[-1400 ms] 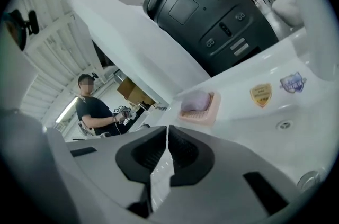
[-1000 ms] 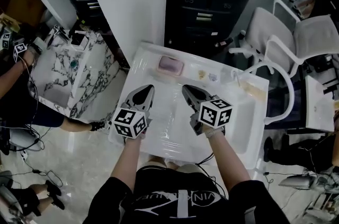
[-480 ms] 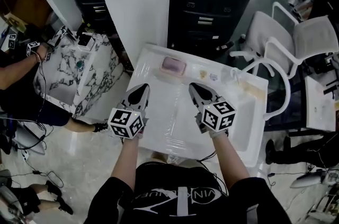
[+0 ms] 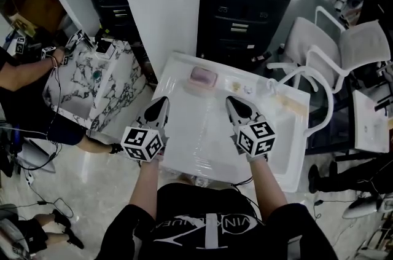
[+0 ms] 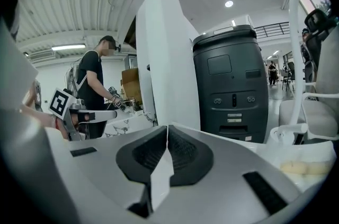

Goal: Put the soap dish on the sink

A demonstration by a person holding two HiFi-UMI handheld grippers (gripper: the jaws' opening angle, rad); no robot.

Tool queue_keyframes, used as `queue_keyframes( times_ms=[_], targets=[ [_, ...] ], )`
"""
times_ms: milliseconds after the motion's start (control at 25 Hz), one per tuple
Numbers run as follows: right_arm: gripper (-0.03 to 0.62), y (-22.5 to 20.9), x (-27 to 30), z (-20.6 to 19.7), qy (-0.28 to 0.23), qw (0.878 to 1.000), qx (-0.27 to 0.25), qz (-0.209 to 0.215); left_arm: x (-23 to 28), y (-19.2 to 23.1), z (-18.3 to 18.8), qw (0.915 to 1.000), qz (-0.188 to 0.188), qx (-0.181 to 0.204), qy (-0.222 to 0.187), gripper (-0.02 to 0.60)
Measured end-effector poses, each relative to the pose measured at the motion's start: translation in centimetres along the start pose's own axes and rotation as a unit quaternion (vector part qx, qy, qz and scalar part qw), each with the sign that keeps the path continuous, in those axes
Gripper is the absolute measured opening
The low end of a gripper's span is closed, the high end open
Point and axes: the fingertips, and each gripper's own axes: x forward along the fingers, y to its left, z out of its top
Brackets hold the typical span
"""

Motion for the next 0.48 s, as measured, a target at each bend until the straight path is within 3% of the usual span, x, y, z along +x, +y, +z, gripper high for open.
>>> queue_keyframes(
  times_ms=[480],
  targets=[
    [0.029, -0.1, -2.2, 1.4, -0.028, 0.999, -0.010, -0.017, -1.8, -0.2, 1.4, 0.9995, 0.008, 0.028, -0.011, 0.014]
  ],
)
